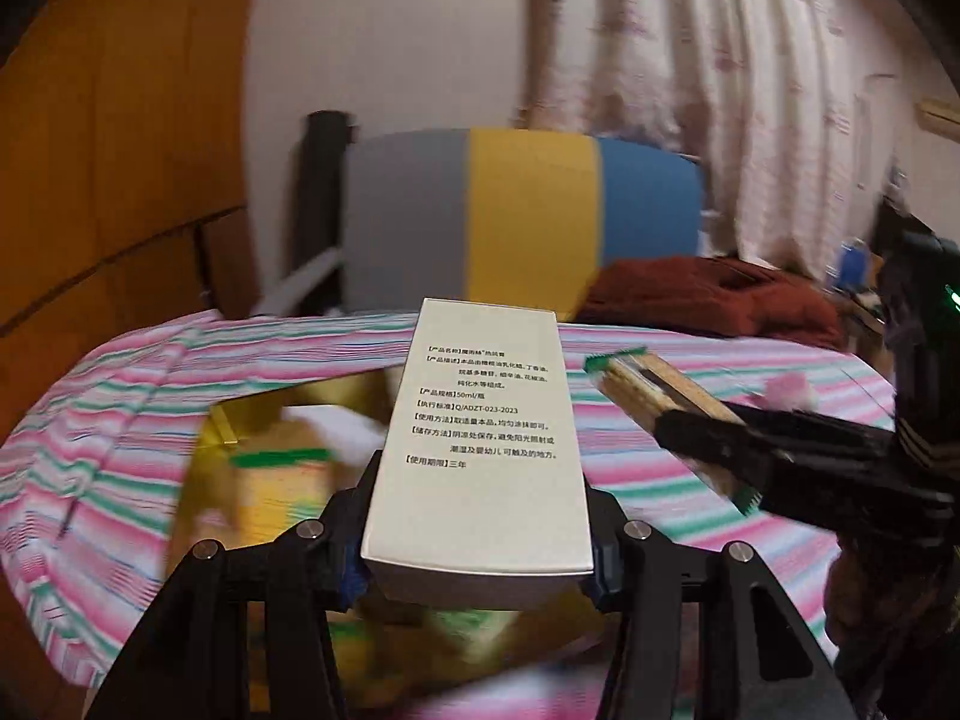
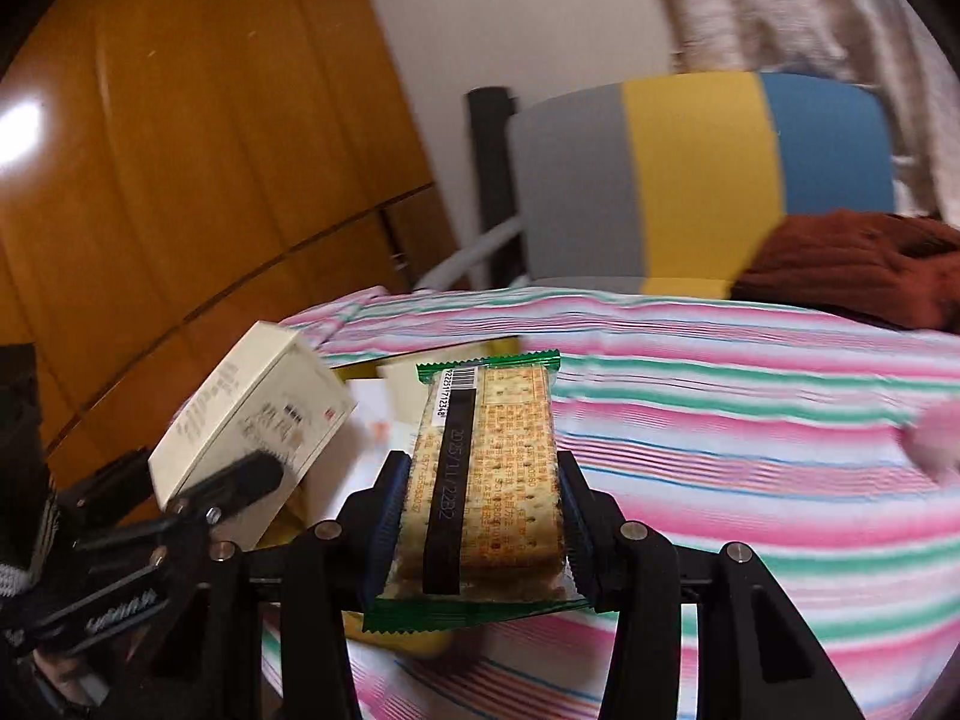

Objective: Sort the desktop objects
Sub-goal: 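Carry the box and cracker pack over the gold tray and open both grippers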

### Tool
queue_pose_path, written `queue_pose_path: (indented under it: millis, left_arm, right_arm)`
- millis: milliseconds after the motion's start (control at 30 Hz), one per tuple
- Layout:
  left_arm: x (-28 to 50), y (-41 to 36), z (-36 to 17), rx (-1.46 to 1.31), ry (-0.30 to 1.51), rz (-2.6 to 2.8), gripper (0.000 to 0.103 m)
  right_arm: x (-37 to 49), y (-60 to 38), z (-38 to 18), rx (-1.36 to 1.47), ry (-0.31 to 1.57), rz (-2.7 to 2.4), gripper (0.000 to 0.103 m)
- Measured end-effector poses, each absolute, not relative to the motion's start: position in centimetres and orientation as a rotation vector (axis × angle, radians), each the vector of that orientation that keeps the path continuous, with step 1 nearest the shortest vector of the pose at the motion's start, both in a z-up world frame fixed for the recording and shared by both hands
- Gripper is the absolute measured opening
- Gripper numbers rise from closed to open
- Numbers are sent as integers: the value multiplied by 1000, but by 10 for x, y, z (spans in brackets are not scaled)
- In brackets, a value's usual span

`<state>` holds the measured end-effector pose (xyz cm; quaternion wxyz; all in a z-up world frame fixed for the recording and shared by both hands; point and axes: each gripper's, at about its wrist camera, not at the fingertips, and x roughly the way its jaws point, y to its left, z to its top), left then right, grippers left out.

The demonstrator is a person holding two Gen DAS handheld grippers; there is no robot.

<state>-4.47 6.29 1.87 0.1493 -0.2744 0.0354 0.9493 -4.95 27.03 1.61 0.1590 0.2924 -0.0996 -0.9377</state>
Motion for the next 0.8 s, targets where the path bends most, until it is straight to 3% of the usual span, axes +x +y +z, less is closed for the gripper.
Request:
queue_pose_path:
  millis: [333,600,800]
  left_arm:
    - [-126,24,-2,-1034,21,2736,54]
    - [-118,15,4,-955,5,2769,54]
    - [-106,9,7,-903,4,2803,54]
  right_arm:
    - [-122,217,-17,1025,-294,-2553,51]
    - [-111,241,-23,995,-358,-2558,61]
    - [-99,249,-19,963,-385,-2571,62]
